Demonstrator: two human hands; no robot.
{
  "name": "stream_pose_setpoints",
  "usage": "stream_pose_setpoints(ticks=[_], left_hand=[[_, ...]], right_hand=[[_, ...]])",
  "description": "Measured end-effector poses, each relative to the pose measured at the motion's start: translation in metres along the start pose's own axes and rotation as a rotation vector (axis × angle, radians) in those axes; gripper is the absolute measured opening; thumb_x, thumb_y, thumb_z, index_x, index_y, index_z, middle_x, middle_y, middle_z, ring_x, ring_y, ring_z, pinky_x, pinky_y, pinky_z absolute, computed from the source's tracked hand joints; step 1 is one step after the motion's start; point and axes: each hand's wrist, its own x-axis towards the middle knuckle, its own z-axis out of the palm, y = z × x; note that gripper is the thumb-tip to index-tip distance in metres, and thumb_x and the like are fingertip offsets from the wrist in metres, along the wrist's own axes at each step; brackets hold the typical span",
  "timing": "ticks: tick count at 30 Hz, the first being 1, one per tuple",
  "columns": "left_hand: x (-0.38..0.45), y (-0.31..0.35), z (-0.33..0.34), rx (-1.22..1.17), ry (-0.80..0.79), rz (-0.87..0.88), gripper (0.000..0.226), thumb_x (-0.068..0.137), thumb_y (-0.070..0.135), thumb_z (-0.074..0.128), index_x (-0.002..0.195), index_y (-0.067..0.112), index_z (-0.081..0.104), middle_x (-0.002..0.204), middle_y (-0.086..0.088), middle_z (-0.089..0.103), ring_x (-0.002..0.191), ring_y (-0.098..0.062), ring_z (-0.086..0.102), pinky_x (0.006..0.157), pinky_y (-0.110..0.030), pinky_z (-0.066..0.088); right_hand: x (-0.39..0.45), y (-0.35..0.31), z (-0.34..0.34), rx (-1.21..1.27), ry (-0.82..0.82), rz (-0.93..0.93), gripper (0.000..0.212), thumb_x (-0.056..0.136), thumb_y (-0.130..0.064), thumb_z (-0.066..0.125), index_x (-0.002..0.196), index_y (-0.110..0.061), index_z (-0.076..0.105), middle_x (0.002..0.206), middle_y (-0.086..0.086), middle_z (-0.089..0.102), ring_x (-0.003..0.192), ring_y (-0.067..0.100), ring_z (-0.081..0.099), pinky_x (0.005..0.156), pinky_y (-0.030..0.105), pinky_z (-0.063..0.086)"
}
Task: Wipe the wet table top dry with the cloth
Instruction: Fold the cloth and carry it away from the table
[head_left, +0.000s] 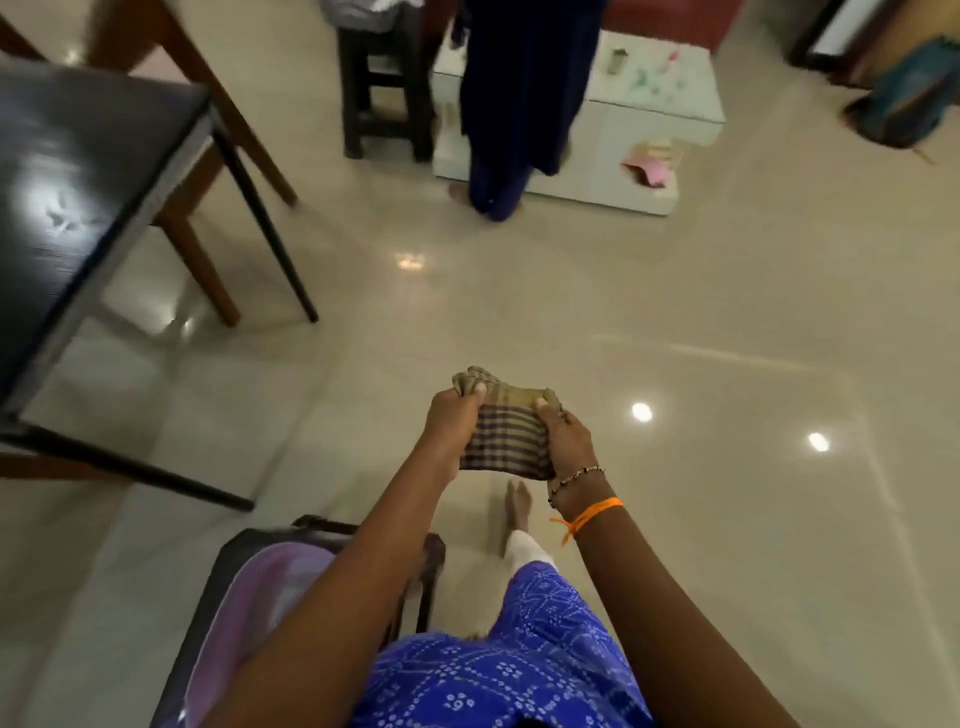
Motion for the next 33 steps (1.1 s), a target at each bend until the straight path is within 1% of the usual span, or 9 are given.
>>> stream_pose_setpoints(ticks=[5, 9, 15, 20, 22, 24, 27, 30, 33], left_hand=[[0.06, 0.058, -0.015, -0.151, 0.204, -0.064, 0.028, 0.096, 0.039, 0.041, 0.1, 0.015, 0.055, 0.086, -0.002, 0.062, 0.08, -0.02, 0.061, 0.064, -0.03, 0.048], [0.087, 0.102, -0.037, -0.27, 0.323, 0.009, 0.027, 0.088, 0.035, 0.058, 0.105, 0.014, 0.063, 0.094, -0.005, 0.07, 0.082, -0.019, 0.067, 0.06, -0.026, 0.05], [0.11, 0.115, -0.077, -0.378, 0.531, 0.01, 0.01, 0.082, 0.023, 0.068, 0.087, 0.019, 0.061, 0.078, 0.004, 0.067, 0.07, -0.009, 0.063, 0.049, -0.018, 0.049], [0.141, 0.115, -0.131, -0.598, 0.702, -0.138, 0.031, 0.089, 0.027, 0.059, 0.113, 0.007, 0.056, 0.097, -0.009, 0.065, 0.085, -0.025, 0.062, 0.068, -0.031, 0.05], [0.152, 0.119, -0.158, -0.677, 0.751, -0.154, 0.032, 0.091, 0.027, 0.056, 0.114, 0.006, 0.055, 0.09, -0.007, 0.063, 0.077, -0.021, 0.059, 0.059, -0.029, 0.046], [0.16, 0.127, -0.184, -0.733, 0.801, -0.16, 0.034, 0.093, 0.029, 0.052, 0.117, 0.005, 0.054, 0.098, -0.01, 0.063, 0.082, -0.025, 0.058, 0.063, -0.03, 0.045], [0.16, 0.132, -0.22, -0.792, 0.875, -0.155, 0.039, 0.095, 0.033, 0.045, 0.121, 0.006, 0.053, 0.108, -0.011, 0.062, 0.092, -0.027, 0.058, 0.074, -0.034, 0.049], [0.156, 0.129, -0.252, -0.867, 0.933, -0.144, 0.041, 0.096, 0.038, 0.04, 0.119, 0.009, 0.056, 0.112, -0.013, 0.064, 0.099, -0.029, 0.061, 0.087, -0.04, 0.051], [0.146, 0.117, -0.269, -0.943, 0.982, -0.152, 0.037, 0.094, 0.036, 0.046, 0.117, 0.008, 0.056, 0.108, -0.013, 0.066, 0.095, -0.028, 0.063, 0.079, -0.037, 0.053]], right_hand=[[0.075, -0.067, 0.067, -0.122, -0.215, 0.069, 0.014, 0.093, -0.015, 0.058, 0.081, -0.008, 0.059, 0.08, 0.008, 0.061, 0.069, 0.023, 0.058, 0.061, 0.026, 0.047], [0.111, -0.117, 0.129, -0.226, -0.38, 0.049, 0.017, 0.093, -0.013, 0.057, 0.107, -0.002, 0.059, 0.09, 0.012, 0.062, 0.077, 0.026, 0.059, 0.06, 0.026, 0.046], [0.132, -0.127, 0.203, -0.383, -0.593, 0.123, 0.006, 0.091, -0.012, 0.06, 0.092, -0.006, 0.061, 0.081, 0.01, 0.064, 0.065, 0.02, 0.059, 0.053, 0.021, 0.05], [0.138, -0.121, 0.275, -0.593, -0.759, 0.09, 0.039, 0.081, -0.01, 0.073, 0.114, 0.005, 0.061, 0.109, 0.024, 0.067, 0.093, 0.035, 0.066, 0.076, 0.039, 0.057], [0.139, -0.119, 0.312, -0.678, -0.807, 0.03, 0.03, 0.078, -0.012, 0.076, 0.102, 0.0, 0.064, 0.104, 0.02, 0.068, 0.093, 0.033, 0.067, 0.08, 0.043, 0.056], [0.135, -0.121, 0.346, -0.735, -0.847, -0.025, 0.024, 0.077, -0.016, 0.078, 0.092, -0.009, 0.061, 0.096, 0.014, 0.066, 0.085, 0.027, 0.063, 0.073, 0.04, 0.056], [0.127, -0.115, 0.391, -0.778, -0.903, -0.029, 0.028, 0.08, -0.016, 0.075, 0.101, -0.006, 0.062, 0.096, 0.012, 0.066, 0.086, 0.027, 0.063, 0.07, 0.033, 0.054], [0.115, -0.102, 0.426, -0.759, -0.957, 0.009, 0.014, 0.082, -0.013, 0.072, 0.087, -0.01, 0.059, 0.09, 0.012, 0.065, 0.085, 0.029, 0.064, 0.074, 0.038, 0.056], [0.103, -0.083, 0.448, -0.837, -0.994, 0.028, 0.014, 0.083, -0.009, 0.07, 0.089, -0.006, 0.058, 0.095, 0.018, 0.064, 0.09, 0.031, 0.063, 0.084, 0.049, 0.055]])
